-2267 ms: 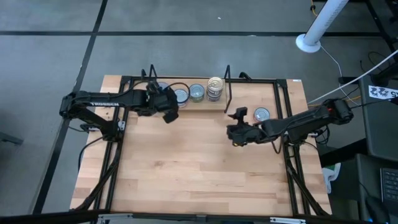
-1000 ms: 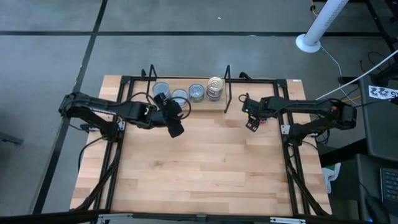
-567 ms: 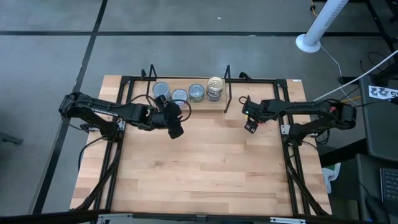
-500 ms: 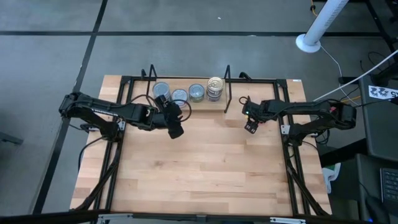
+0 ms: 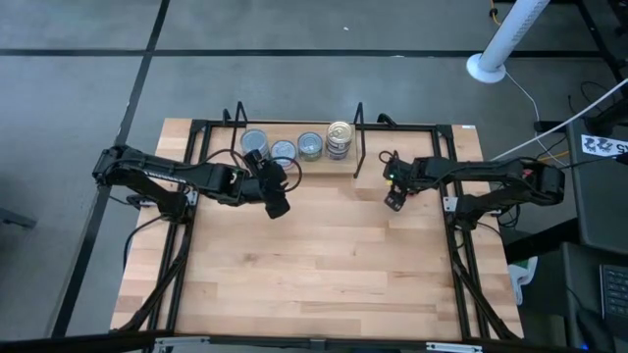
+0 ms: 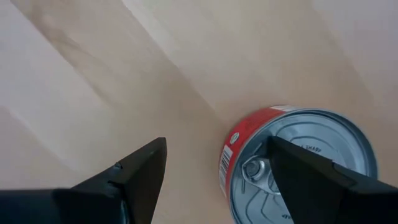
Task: Stack canned seafood by type on shelf
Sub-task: Stack the red tuna can on top of the red tuna can on the shelf
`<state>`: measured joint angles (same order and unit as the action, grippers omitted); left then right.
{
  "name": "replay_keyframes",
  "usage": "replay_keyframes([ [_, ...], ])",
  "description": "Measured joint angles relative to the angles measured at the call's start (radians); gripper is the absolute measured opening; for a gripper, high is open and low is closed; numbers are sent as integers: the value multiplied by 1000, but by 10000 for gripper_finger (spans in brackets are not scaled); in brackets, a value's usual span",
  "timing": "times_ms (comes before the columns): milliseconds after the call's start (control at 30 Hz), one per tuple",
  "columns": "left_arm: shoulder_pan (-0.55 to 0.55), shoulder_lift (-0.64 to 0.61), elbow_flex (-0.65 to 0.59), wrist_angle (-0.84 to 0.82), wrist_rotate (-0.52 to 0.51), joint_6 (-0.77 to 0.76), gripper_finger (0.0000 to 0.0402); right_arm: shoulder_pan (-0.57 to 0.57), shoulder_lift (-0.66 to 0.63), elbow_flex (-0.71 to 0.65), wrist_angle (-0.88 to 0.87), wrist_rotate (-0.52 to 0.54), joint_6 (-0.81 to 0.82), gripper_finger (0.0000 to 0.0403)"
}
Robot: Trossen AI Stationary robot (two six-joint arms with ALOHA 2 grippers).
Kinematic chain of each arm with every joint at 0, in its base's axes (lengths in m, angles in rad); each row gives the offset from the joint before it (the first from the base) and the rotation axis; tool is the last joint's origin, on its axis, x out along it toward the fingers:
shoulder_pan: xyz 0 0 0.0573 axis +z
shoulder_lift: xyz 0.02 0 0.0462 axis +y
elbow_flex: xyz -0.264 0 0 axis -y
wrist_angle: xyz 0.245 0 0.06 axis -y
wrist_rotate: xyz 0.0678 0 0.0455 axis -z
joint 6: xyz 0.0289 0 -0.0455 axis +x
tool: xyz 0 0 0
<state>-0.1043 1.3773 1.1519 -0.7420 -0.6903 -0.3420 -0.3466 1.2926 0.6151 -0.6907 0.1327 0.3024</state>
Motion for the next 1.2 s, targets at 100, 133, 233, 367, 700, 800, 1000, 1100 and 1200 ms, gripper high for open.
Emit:
replay_keyframes([
  [100,0,0,0,0,0,0,225,5,0,0,5,-39,32,279],
  [133,0,0,0,0,0,0,225,13,0,0,12,-45,34,279],
  [233,0,0,0,0,0,0,225,54,0,0,48,-57,36,279],
  [367,0,0,0,0,0,0,225,132,1,-2,99,-63,63,279],
  [700,0,0,0,1,0,-11,225,345,3,-4,196,-69,184,279],
  [800,0,0,0,3,0,-11,225,413,3,-4,217,-64,200,279],
  [1000,-6,0,0,74,2,-8,225,549,4,-5,211,-21,201,279],
  [1100,-17,3,0,158,29,30,225,607,4,-5,208,-15,190,279],
  [1200,-34,19,0,252,64,65,225,657,4,-5,196,-9,187,279],
])
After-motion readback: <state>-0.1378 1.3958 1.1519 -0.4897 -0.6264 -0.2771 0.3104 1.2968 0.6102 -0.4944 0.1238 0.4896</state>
